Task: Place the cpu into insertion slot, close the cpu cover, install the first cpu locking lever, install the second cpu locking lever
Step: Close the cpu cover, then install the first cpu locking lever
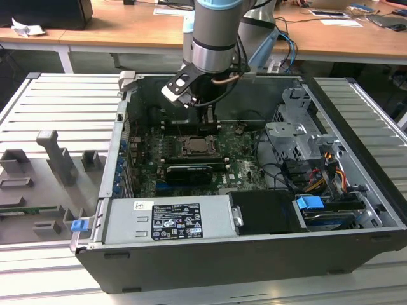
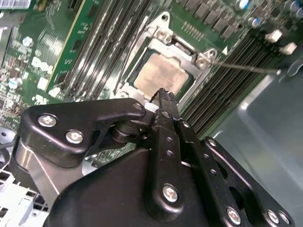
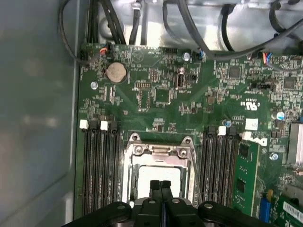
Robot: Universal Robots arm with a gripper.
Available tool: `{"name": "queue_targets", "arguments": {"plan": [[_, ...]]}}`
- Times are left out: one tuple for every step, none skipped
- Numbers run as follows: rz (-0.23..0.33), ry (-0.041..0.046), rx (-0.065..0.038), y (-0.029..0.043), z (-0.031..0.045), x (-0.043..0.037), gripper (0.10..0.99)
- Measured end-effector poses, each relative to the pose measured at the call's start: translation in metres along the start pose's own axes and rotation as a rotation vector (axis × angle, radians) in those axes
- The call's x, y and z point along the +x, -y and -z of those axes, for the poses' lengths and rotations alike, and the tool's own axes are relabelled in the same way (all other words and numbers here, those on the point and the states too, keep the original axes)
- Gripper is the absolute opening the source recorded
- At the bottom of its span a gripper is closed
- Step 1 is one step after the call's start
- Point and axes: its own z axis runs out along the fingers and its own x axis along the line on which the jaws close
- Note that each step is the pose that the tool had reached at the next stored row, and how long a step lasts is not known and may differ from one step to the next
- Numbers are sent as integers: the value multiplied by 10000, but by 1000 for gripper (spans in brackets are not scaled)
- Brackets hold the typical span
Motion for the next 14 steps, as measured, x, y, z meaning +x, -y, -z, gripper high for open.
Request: {"name": "queue_targets", "arguments": {"plan": [[74,4,-18,2,-9,0,106],[125,8,-55,5,-15,0,106],[146,10,-73,7,-19,0,106],[162,12,-90,8,-22,0,106],[175,12,-95,10,-24,0,106],[184,12,-96,10,-26,0,106],[188,12,-97,11,-29,0,106],[186,13,-97,14,-31,0,106],[188,12,-97,14,-33,1,106],[186,13,-97,17,-35,1,106],[185,12,-97,20,-35,1,106],[187,11,-99,29,-36,2,106],[187,12,-99,39,-36,2,106],[190,12,-103,43,-36,2,106]]}}
